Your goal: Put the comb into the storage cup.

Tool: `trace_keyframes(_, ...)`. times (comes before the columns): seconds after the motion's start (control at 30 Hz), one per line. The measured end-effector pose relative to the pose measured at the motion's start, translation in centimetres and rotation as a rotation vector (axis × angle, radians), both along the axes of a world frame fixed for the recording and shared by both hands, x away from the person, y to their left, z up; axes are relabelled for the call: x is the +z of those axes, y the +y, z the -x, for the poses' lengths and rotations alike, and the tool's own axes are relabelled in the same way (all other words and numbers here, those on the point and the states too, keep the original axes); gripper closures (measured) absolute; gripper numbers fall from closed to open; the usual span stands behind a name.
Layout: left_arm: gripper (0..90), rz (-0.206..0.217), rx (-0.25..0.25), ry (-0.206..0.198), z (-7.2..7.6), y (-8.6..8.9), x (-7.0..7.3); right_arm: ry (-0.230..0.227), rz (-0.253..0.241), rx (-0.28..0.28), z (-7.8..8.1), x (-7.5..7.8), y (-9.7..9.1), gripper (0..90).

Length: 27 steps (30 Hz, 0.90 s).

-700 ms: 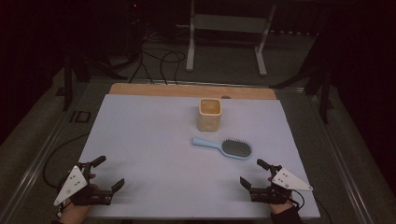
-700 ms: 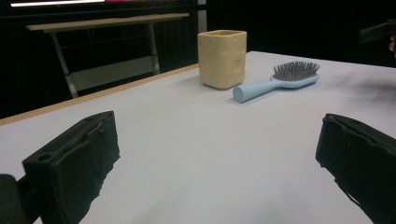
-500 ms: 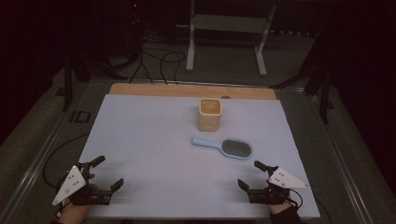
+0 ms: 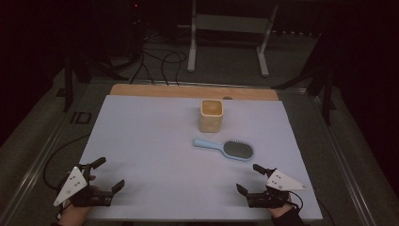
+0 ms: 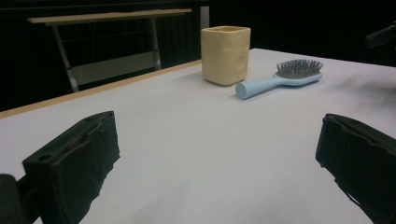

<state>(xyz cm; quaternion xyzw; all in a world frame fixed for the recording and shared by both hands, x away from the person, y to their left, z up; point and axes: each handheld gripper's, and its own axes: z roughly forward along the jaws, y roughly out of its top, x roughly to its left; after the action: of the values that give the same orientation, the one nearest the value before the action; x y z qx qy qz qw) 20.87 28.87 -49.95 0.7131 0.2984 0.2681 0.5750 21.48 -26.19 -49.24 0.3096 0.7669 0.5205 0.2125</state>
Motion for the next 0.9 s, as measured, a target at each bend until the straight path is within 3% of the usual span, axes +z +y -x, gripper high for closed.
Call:
trace_keyframes(0.3,0.0,-0.009,0.003,-0.009,0.1,-0.1,0.1,0.0,0.0,0.01,0.6,1.7,0.4,8.5)
trace_keyframes(0.4,0.0,-0.011,0.003,-0.01,0.1,-0.1,0.1,-0.016,0.018,0.015,0.8,2.6,0.6,8.5)
trace_keyframes(0.57,0.0,-0.009,-0.001,-0.009,0.1,-0.1,0.1,-0.043,0.009,0.017,0.9,4.1,0.9,8.5)
trace_keyframes(0.9,0.0,-0.005,-0.002,-0.008,0.1,-0.2,0.1,-0.085,0.044,0.025,-0.1,6.8,1.3,8.6)
